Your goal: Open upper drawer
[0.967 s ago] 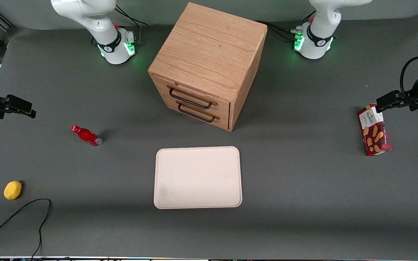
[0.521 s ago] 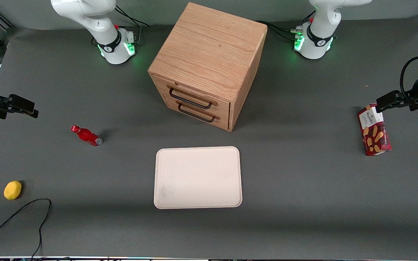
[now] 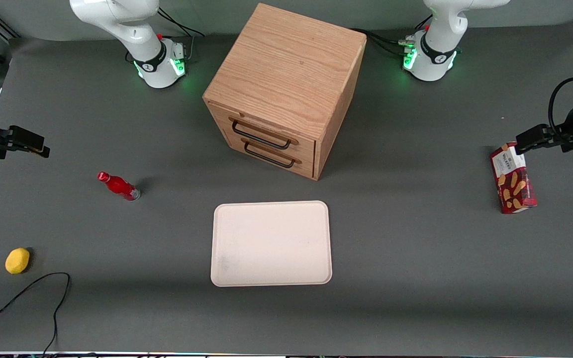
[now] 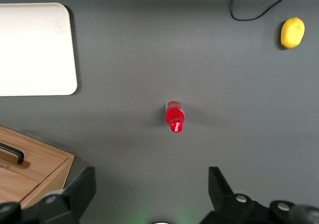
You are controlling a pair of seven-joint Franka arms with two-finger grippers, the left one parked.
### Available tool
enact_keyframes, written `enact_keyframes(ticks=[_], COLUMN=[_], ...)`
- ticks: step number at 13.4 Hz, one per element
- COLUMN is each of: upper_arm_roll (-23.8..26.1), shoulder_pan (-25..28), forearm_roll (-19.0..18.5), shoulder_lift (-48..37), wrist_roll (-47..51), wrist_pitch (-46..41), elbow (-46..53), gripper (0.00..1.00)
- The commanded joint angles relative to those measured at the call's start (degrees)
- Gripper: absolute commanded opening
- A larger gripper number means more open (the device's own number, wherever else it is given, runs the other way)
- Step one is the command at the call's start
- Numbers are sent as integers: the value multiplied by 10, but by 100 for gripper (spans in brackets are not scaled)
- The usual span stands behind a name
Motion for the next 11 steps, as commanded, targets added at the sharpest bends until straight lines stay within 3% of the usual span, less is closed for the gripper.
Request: enact_keyframes(ticks=[1, 4, 8, 11], upper_arm_roll=[-5, -11, -13, -13], shoulder_pan=[3, 3, 4, 4], forearm_roll=[8, 5, 1, -17], shoulder_lift=[-1, -29, -128, -129], wrist_roll=[-1, -6, -26, -27], wrist_pitch=[-7, 41, 199, 258], elbow=[-8, -79, -300, -361], gripper=[100, 100, 100, 100])
